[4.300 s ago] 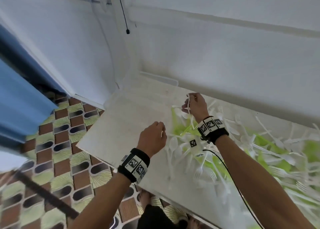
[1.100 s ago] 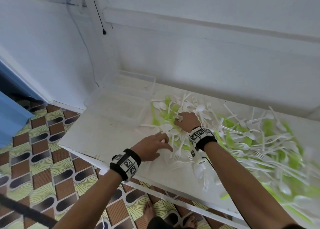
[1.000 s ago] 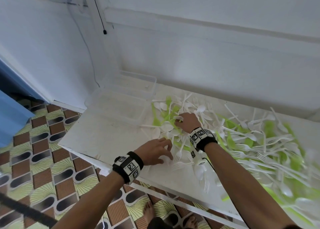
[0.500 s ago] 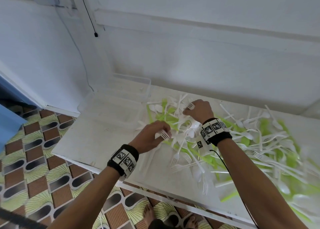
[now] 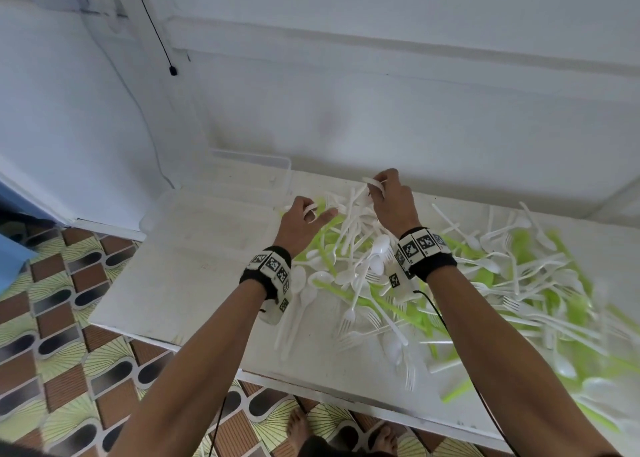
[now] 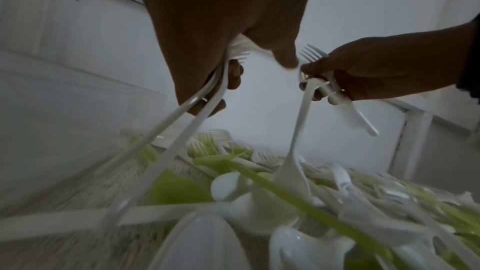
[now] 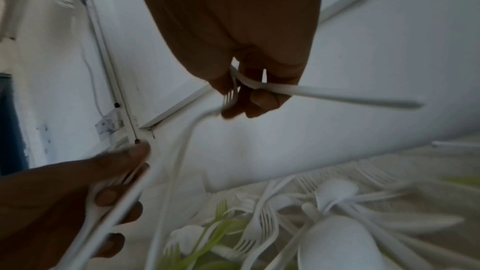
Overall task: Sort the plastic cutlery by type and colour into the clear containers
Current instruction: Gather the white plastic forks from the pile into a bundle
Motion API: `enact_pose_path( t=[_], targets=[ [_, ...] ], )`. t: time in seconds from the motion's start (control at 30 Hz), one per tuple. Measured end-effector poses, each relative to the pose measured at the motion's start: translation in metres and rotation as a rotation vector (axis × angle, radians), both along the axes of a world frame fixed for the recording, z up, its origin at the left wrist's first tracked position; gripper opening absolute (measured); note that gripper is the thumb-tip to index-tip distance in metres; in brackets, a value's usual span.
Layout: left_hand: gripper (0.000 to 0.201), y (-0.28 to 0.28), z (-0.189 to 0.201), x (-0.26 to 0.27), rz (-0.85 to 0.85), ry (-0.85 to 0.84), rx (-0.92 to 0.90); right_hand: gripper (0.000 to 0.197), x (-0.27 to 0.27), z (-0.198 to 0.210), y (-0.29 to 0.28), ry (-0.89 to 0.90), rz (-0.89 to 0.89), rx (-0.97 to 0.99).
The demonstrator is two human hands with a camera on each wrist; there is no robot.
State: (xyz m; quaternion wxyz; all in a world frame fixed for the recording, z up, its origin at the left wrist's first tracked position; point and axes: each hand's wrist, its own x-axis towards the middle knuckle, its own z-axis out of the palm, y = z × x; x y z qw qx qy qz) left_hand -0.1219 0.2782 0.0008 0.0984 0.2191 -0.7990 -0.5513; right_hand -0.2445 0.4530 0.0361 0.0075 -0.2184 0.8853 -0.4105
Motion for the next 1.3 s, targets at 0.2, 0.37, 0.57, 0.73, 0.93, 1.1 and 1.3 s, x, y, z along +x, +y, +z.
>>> enact_pose_path(
  t=[0.2, 0.37, 0.57, 0.73, 0.93, 1.1, 1.3],
  targets=[
    [0.029, -0.022, -0.025, -0.040, 0.048, -0.185, -0.009, 0.016, -0.005, -0.007, -0.018, -0.140, -0.056, -0.141],
    [0.028, -0.022, -0.031, -0.066, 0.053, -0.333, -0.072, 0.028, -0.017, -0.023, -0.039, -0.260, -0.009, 0.092],
    [0.034, -0.012, -0.031, -0.079, 0.095, -0.458, -0.277, 0.058, -0.025, -0.045, -0.063, -0.045, 0.185, 0.665],
    [0.052, -0.006, -0.040, -0.080, 0.032, -0.565, -0.328, 0.032, -0.030, -0.053, -0.066, 0.035, 0.208, 0.759],
    [0.056, -0.017, -0.044, -0.081, 0.029, -0.599, -0.290, 0.030, -0.032, -0.050, -0.049, -0.008, 0.107, 0.340],
    [0.051, -0.022, -0.051, -0.076, 0.057, -0.566, -0.246, 0.037, -0.034, -0.028, -0.036, -0.094, -0.017, -0.032],
    [0.039, -0.012, -0.042, -0.081, 0.145, -0.469, -0.295, 0.032, -0.034, 0.006, -0.026, -0.170, 0.089, -0.240]
  ],
)
